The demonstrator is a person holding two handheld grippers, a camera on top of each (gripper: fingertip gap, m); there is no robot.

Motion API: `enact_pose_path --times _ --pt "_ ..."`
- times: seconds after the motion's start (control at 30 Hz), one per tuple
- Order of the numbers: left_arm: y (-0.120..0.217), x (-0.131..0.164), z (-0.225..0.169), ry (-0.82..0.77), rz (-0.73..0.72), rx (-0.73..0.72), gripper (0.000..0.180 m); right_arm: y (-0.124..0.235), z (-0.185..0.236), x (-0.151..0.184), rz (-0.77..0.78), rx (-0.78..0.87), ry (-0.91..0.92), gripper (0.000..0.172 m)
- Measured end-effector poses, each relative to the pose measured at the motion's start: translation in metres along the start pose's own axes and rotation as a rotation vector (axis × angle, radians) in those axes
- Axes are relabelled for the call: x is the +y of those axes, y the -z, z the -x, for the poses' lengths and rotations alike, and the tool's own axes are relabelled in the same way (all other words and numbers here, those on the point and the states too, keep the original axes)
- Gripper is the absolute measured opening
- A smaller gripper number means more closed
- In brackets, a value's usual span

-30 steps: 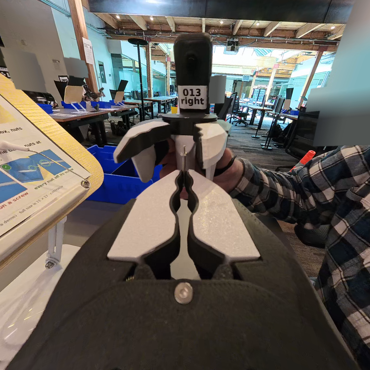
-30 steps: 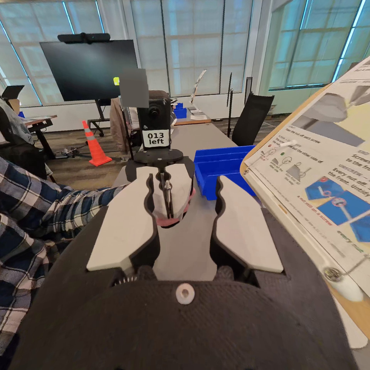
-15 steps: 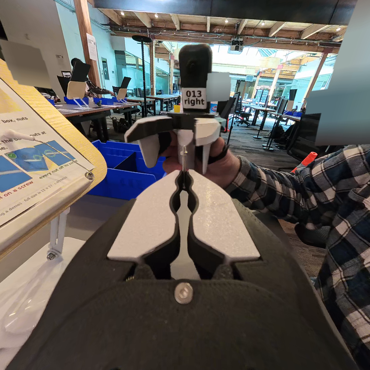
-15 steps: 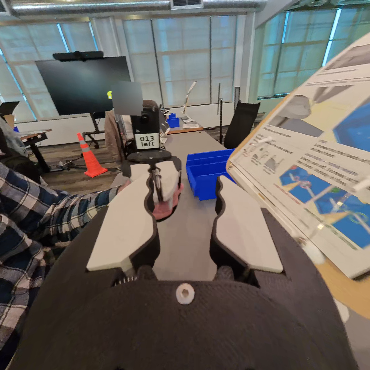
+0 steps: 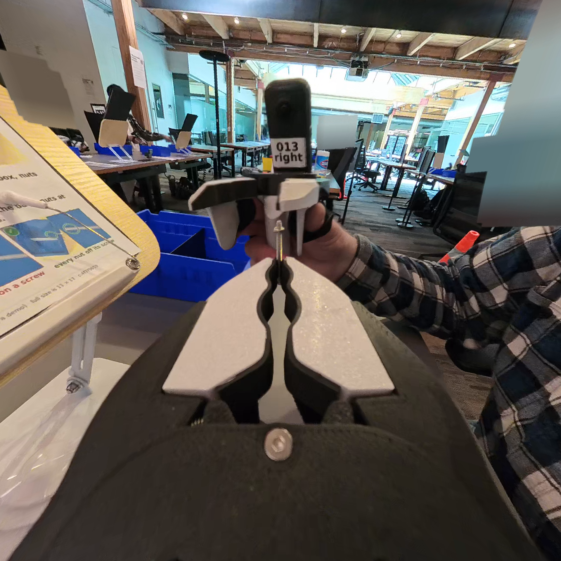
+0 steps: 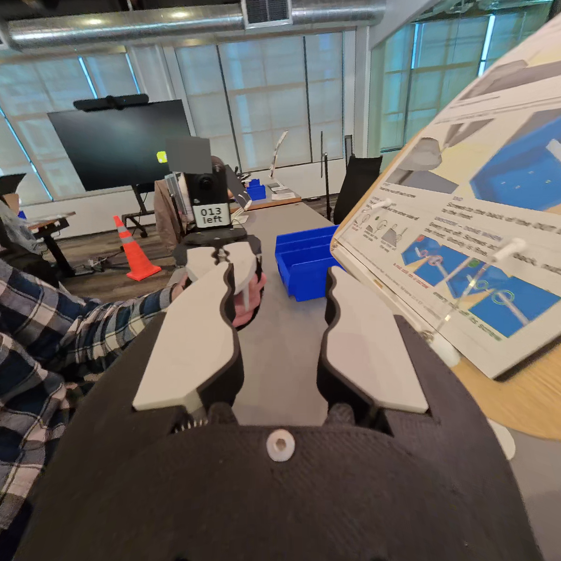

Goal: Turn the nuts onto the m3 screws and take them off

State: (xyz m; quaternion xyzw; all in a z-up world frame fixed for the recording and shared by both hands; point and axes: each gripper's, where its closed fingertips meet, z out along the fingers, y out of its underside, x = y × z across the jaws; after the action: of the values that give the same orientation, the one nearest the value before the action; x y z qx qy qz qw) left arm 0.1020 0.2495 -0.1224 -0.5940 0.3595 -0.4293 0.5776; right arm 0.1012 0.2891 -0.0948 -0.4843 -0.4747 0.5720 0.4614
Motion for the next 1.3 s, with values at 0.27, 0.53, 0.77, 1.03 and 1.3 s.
enact_pose_path --times 0.27,0.53,0.77,1.03,1.3 --pt "-0.006 0.001 -0.006 -0.012 0.014 0.004 0.002 -0.034 0.021 0.009 0.057 -0.081 0.027 0.059" --pt "0.001 -0.001 0.002 0.008 -0.002 -0.013 0.002 0.002 -0.005 0.006 0.019 0.003 -0.011 0.056" --pt "-0.009 0.005 -0.005 0.006 0.014 0.011 0.002 -0.033 0.022 0.008 0.066 -0.089 0.036 0.057" --pt "-0.002 0.0 -0.001 0.013 -0.011 0.002 0.001 -0.002 -0.003 0.009 0.022 -0.019 -0.027 0.052" --pt "-0.01 0.004 -0.004 0.016 0.005 0.014 0.002 -0.026 0.02 0.009 0.061 -0.09 0.024 0.055"
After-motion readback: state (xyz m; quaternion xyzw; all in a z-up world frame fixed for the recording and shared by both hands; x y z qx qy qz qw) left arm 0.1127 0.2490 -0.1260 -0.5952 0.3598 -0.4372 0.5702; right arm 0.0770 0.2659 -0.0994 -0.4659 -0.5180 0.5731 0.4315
